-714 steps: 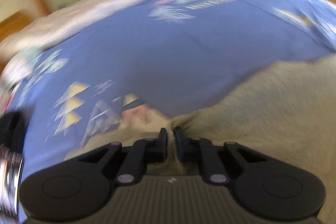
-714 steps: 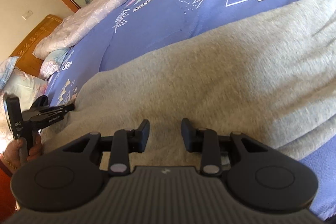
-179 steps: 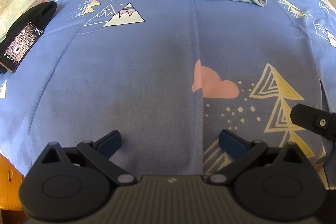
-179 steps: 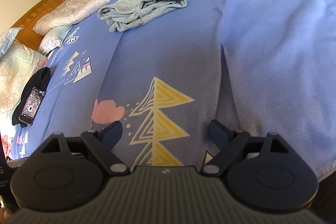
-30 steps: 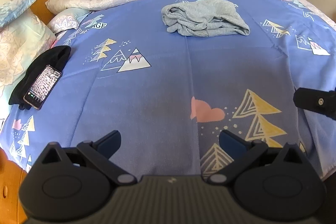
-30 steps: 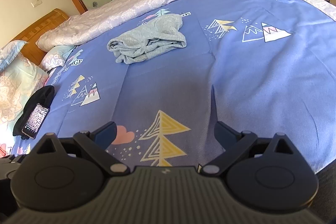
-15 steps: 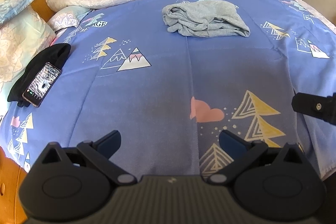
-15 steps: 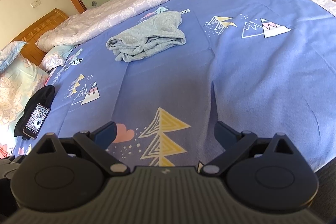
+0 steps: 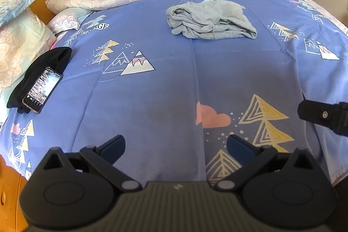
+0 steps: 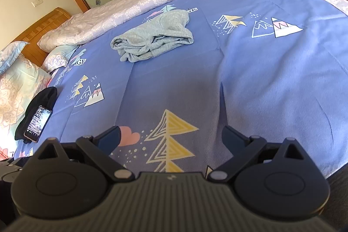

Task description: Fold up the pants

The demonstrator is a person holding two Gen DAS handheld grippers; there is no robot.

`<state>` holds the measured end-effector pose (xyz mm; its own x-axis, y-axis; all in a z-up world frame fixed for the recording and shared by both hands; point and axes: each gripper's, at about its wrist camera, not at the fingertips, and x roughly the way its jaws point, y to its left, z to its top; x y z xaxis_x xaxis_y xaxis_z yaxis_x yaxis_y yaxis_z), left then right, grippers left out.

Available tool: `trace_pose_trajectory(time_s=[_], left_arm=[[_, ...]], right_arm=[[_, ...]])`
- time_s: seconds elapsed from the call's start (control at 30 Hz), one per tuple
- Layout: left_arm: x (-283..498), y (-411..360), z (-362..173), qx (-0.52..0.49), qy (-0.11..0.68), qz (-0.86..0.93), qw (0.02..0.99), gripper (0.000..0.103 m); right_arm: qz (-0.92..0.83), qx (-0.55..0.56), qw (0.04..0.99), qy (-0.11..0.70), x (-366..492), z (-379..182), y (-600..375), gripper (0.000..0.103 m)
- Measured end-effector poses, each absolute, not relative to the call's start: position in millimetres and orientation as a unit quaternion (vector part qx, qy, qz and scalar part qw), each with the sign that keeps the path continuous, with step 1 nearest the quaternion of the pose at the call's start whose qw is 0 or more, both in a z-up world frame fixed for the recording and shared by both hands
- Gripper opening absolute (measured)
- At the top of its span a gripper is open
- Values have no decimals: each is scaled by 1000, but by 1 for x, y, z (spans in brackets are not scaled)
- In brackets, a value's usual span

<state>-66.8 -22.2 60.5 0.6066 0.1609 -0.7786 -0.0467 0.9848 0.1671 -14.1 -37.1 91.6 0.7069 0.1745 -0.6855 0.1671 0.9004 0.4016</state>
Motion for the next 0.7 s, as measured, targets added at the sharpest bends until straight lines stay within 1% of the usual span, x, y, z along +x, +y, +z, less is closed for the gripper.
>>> trace_pose_trajectory(time_s=[0.7], left_arm=[[-61, -22, 51, 66, 464, 56, 881, 103]], right_arm=[[4, 228, 892, 390, -12, 87, -39, 100]])
